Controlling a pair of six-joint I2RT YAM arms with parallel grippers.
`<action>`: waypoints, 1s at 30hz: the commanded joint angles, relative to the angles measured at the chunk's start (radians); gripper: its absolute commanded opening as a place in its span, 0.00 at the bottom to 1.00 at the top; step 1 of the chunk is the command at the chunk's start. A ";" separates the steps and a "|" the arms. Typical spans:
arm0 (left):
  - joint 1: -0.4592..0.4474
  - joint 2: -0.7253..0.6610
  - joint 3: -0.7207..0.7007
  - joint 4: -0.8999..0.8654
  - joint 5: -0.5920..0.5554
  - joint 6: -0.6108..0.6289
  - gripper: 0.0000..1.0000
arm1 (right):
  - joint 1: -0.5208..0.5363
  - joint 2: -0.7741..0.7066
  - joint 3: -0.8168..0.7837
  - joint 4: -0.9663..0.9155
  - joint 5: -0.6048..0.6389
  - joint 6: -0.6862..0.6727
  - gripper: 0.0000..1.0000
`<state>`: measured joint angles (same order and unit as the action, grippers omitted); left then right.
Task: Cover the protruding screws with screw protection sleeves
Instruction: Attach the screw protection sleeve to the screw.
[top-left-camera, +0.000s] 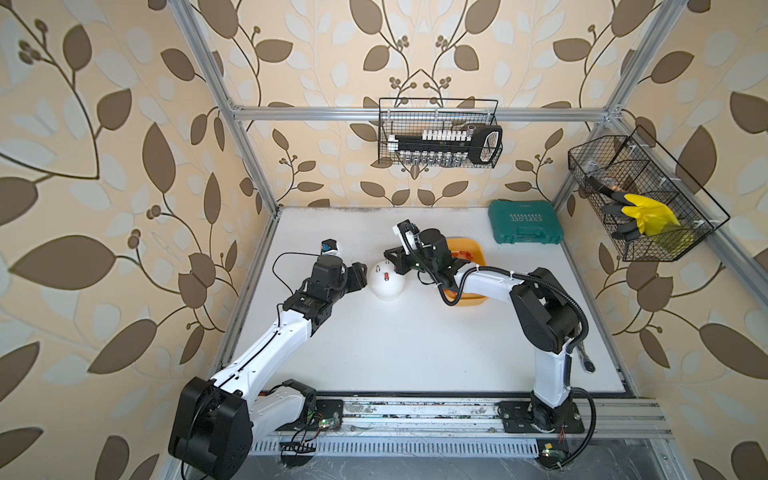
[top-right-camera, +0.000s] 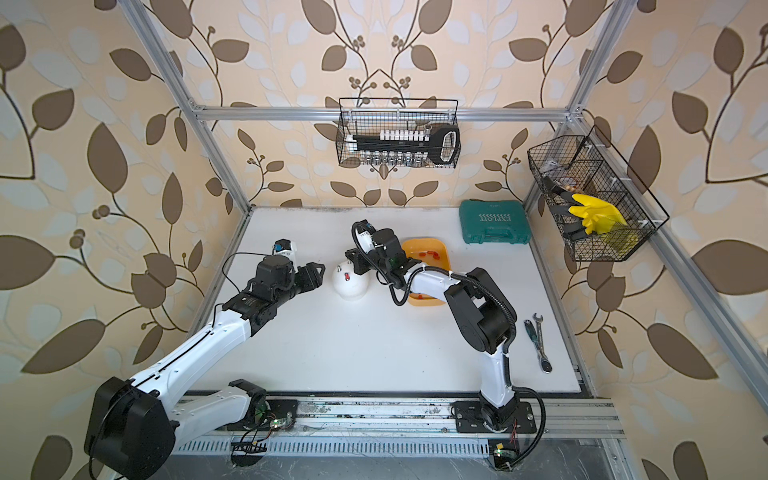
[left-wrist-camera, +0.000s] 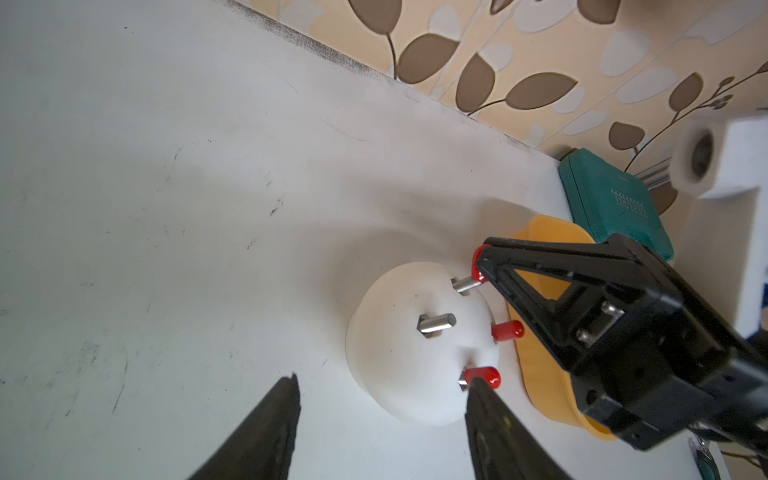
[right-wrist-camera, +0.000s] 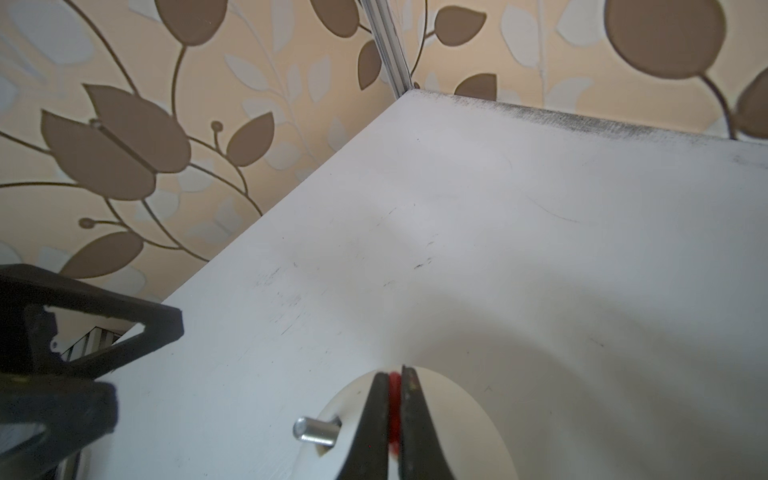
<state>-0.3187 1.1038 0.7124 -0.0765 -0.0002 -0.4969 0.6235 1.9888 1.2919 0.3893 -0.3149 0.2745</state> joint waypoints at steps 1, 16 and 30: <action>0.008 0.001 -0.010 0.043 -0.001 0.023 0.66 | -0.006 -0.010 -0.032 0.050 -0.048 0.008 0.07; 0.009 0.001 -0.014 0.050 -0.003 0.031 0.66 | -0.055 0.022 -0.159 0.291 -0.181 0.061 0.07; 0.009 0.001 -0.025 0.063 -0.006 0.035 0.66 | -0.070 0.042 -0.257 0.466 -0.202 0.048 0.07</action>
<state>-0.3187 1.1046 0.6971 -0.0505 -0.0006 -0.4881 0.5594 1.9968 1.0702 0.8204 -0.4828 0.3317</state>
